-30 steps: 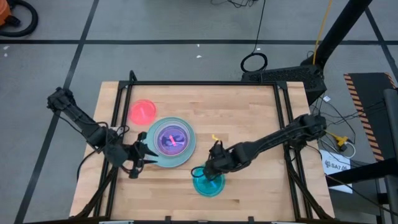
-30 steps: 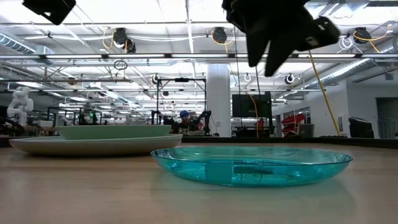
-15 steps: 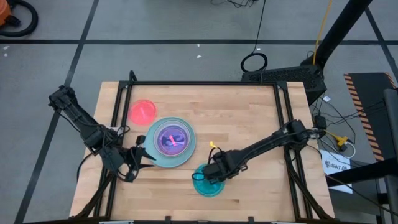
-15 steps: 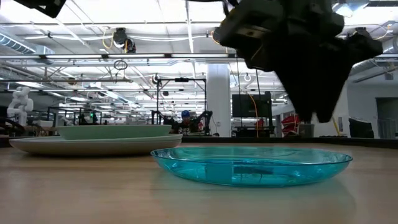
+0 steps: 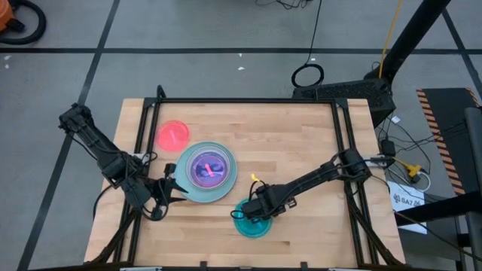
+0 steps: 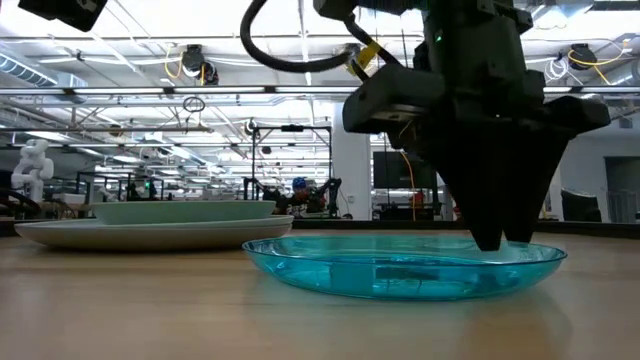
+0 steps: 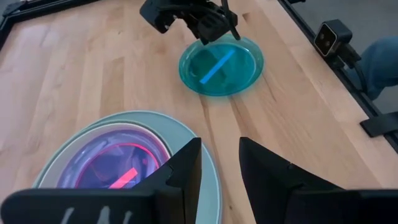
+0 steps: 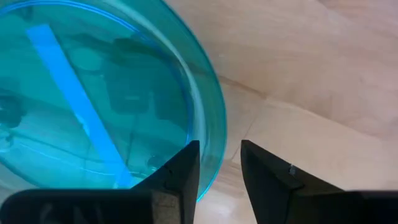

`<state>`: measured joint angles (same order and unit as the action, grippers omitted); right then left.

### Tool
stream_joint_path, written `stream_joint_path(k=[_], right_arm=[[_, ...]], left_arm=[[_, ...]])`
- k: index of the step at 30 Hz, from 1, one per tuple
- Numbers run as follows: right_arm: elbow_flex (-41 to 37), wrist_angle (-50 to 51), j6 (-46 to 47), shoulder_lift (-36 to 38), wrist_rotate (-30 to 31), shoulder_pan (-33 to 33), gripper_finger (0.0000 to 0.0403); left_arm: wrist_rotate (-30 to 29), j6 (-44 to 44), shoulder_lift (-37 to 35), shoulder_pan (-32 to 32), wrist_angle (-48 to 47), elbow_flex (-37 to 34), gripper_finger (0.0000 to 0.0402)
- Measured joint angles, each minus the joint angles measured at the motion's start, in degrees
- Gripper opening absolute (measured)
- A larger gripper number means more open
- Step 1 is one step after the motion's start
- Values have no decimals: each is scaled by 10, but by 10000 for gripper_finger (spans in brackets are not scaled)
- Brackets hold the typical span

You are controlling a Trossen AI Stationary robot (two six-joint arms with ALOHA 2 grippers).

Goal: Stack plastic plates
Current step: Stack the light blue plate on top of the pink plate

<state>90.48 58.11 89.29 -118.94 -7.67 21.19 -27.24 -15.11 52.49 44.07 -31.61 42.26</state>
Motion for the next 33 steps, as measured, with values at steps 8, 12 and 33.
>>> stream_joint_path(k=[8,12,33], right_arm=[[0,-21,-29,-19,4,-2,97],[1,-36,-40,-25,7,-3,82],[-1,-65,-49,-4,109,-4,5]], left_arm=[[0,-12,0,0,1,0,115],[0,-21,0,0,2,0,115],[1,-42,0,0,1,0,115]])
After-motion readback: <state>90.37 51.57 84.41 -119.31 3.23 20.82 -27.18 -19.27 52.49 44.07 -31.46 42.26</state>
